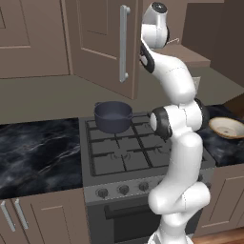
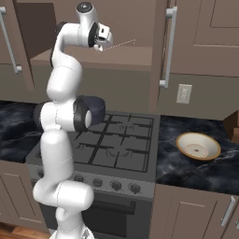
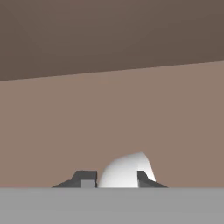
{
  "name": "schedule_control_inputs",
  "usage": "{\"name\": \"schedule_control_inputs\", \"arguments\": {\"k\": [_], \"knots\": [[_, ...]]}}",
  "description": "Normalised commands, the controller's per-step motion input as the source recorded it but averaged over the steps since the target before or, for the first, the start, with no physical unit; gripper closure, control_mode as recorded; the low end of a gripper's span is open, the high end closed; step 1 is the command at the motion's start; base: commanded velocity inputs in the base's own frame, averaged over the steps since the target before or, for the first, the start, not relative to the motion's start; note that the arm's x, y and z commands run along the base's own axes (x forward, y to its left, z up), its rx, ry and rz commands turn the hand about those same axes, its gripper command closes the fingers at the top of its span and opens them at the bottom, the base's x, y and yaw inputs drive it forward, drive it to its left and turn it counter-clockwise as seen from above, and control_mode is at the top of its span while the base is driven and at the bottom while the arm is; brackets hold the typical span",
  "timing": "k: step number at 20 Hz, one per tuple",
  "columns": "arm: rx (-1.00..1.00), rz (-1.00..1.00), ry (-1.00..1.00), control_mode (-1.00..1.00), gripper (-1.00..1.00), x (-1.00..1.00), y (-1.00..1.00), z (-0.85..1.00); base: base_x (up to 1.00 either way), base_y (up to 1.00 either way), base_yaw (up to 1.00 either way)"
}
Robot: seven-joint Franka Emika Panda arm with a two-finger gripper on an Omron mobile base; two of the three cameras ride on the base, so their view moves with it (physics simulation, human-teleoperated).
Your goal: Open the cabinet and move the ladle to the pot. Then close the cabinet.
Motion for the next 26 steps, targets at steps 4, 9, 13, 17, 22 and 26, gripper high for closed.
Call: {"name": "schedule_control_inputs", "arguments": {"k": [4,9,13,17,22,26], "knots": [[0.04,0.0,-0.15,-1.0,1.0,-1.0,-0.08,-0.02,0.0,0.0,0.0],[0.07,0.0,-0.2,-1.0,1.0,-1.0,-0.16,-0.17,0.0,0.0,0.0],[0.07,0.0,-0.25,-1.0,1.0,-1.0,-0.14,-0.47,0.0,0.0,0.0],[0.06,0.0,-0.17,-1.0,1.0,-1.0,-0.15,-0.14,0.0,0.0,0.0],[0.05,-0.04,-0.05,-1.0,1.0,-1.0,-0.18,0.01,0.0,0.0,0.0],[0.05,-0.06,0.0,-1.0,1.0,-1.0,-0.17,0.02,0.0,0.0,0.0]]}}
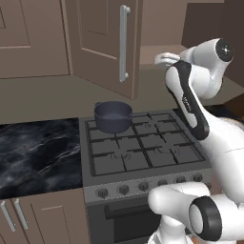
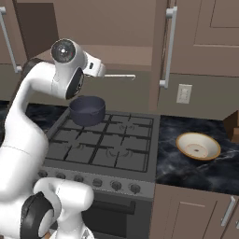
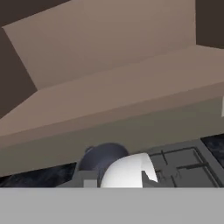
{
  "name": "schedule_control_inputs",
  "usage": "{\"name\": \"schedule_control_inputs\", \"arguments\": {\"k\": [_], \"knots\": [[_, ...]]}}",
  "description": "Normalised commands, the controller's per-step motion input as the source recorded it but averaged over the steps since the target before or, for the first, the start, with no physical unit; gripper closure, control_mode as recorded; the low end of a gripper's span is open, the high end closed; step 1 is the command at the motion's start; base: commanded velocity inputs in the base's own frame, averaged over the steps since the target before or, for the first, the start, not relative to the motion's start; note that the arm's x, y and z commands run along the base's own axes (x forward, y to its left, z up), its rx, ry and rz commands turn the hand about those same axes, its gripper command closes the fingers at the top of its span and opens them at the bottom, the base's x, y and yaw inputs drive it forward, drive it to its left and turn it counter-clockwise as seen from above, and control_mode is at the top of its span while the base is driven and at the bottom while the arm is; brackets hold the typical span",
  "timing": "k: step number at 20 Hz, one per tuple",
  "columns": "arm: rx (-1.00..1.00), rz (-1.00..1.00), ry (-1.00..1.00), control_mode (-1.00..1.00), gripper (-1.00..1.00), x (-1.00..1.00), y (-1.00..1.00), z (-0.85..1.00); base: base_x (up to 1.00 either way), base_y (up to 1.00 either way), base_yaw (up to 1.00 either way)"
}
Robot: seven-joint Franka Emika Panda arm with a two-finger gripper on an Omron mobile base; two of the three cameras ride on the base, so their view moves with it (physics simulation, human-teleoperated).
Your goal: Open the cabinet and move the ladle to the pot. Then close the cabinet.
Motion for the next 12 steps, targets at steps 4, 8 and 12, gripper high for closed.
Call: {"name": "schedule_control_inputs", "arguments": {"k": [4,8,12], "knots": [[0.03,-0.06,0.07,-1.0,1.0,-1.0,-0.09,0.0,0.0,0.0,0.0],[0.0,-0.01,0.11,-1.0,1.0,-0.93,0.0,-0.25,0.0,0.0,0.0],[0.02,0.0,0.15,-1.0,1.0,-0.21,0.0,-0.66,0.0,0.0,0.0]]}}
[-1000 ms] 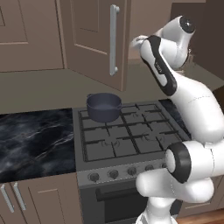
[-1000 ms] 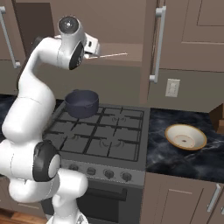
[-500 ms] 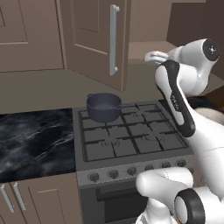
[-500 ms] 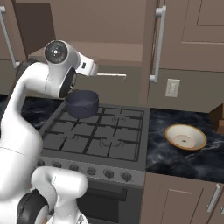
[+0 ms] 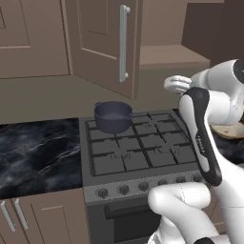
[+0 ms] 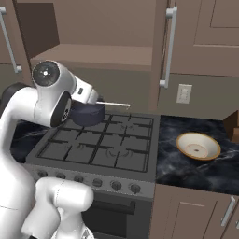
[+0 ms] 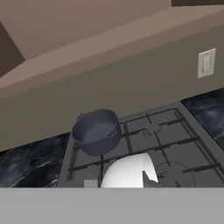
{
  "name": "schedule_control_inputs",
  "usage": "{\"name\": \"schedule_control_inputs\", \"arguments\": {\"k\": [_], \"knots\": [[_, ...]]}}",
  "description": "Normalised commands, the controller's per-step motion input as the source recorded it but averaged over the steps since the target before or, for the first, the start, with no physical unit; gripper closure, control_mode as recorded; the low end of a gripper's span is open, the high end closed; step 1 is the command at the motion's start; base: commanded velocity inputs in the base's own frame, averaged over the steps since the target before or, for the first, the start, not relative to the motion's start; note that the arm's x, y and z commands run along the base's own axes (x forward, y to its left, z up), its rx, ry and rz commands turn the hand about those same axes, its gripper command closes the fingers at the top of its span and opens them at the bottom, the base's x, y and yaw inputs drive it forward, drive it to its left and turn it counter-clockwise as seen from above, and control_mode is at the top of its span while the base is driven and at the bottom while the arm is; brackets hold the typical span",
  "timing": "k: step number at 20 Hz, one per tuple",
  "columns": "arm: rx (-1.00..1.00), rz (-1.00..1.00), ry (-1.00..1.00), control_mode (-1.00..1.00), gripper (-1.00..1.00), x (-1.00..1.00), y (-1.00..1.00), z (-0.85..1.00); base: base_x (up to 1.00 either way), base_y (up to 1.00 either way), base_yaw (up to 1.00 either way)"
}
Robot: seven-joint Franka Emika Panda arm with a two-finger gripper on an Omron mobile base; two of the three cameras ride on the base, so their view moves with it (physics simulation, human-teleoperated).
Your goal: Open the cabinet and move the ladle to the pot. Then close the cabinet.
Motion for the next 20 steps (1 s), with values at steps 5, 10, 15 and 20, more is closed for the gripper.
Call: {"name": "schedule_control_inputs", "arguments": {"k": [5,10,15,20], "knots": [[0.08,0.02,0.16,-1.0,1.0,0.11,0.0,-0.66,0.0,0.0,0.0],[0.08,0.06,0.05,-1.0,1.0,0.37,0.0,-0.43,0.0,0.0,0.0],[0.03,0.07,0.0,-1.0,1.0,0.65,0.06,-0.04,0.0,0.0,0.0],[0.01,0.07,0.01,-1.0,1.0,0.8,0.18,-0.17,0.0,0.0,0.0]]}}
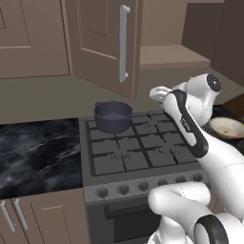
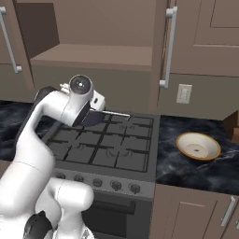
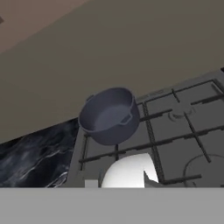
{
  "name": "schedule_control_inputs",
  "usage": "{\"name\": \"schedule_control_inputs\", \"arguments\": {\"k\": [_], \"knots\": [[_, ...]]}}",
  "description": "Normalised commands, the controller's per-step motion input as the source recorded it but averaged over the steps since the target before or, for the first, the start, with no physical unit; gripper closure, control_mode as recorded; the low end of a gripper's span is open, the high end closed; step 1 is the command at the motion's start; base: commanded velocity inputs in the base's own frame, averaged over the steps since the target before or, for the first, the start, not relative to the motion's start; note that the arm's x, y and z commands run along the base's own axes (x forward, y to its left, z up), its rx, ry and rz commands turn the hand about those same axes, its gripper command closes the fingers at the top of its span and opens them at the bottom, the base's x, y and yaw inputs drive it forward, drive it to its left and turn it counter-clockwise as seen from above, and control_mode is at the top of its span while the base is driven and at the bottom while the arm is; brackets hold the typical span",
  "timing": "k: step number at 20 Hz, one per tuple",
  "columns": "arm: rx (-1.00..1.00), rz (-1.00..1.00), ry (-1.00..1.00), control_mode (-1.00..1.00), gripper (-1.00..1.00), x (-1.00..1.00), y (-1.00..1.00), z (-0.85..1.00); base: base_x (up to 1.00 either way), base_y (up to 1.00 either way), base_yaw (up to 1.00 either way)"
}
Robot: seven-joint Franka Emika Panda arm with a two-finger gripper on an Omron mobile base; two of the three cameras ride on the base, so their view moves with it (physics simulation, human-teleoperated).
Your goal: Open the cabinet and move the ladle to the pot. Then close the cabinet.
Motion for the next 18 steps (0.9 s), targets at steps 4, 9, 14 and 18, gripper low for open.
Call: {"name": "schedule_control_inputs", "arguments": {"k": [4,9,14,18], "knots": [[0.0,0.06,0.04,-1.0,1.0,0.69,0.23,-0.4,0.0,0.0,0.0],[0.0,0.05,0.03,-1.0,1.0,0.53,0.4,-0.55,0.0,0.0,0.0],[0.0,0.05,0.0,-1.0,1.0,0.56,0.4,-0.19,0.0,0.0,0.0],[0.0,0.05,0.0,-1.0,1.0,0.64,0.23,-0.09,0.0,0.0,0.0]]}}
